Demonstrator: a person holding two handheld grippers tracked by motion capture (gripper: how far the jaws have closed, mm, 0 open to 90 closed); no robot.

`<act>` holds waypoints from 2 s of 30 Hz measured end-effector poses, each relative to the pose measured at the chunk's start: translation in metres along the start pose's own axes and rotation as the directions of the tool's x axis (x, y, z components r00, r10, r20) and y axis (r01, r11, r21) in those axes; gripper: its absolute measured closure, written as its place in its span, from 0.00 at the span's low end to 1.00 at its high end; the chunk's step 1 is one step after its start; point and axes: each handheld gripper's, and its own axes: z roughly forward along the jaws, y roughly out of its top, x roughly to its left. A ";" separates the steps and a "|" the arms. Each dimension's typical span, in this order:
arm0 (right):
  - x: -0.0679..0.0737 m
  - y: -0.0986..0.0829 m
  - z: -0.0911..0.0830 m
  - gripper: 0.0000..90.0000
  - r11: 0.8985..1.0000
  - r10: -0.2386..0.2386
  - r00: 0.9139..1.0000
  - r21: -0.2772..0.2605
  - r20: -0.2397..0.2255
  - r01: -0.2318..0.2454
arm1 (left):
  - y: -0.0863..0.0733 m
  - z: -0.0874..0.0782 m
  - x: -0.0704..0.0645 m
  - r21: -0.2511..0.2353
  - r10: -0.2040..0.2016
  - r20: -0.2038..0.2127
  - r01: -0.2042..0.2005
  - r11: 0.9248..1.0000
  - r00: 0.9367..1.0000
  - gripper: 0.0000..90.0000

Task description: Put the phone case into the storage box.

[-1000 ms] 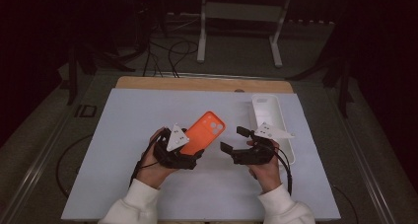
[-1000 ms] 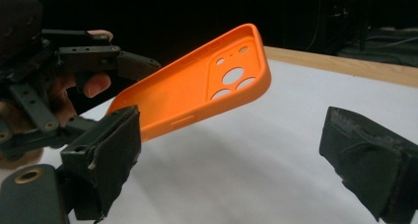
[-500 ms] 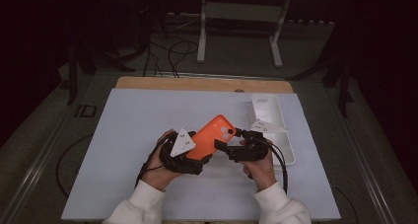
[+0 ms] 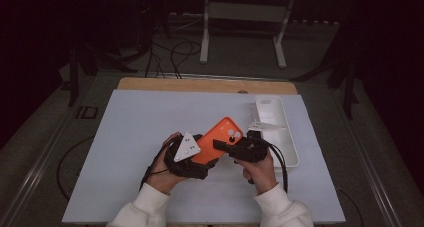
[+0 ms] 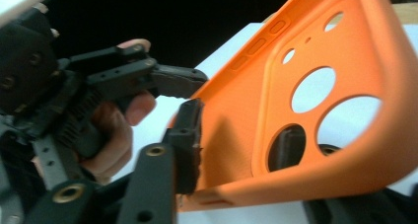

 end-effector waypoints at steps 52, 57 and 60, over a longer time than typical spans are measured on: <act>0.023 0.011 -0.010 0.94 0.991 -0.135 0.991 0.008 0.022 0.135 | -0.012 0.001 0.014 0.034 -0.125 0.135 0.121 0.992 0.983 0.29; 0.023 0.010 -0.011 0.94 0.987 -0.159 0.987 0.012 -0.004 0.159 | -0.013 0.002 0.014 0.036 -0.126 0.190 0.121 0.992 0.974 0.33; 0.023 0.010 -0.011 0.94 0.988 -0.156 0.988 0.005 -0.022 0.156 | -0.014 0.003 0.015 0.043 -0.140 0.214 0.133 0.990 0.967 0.36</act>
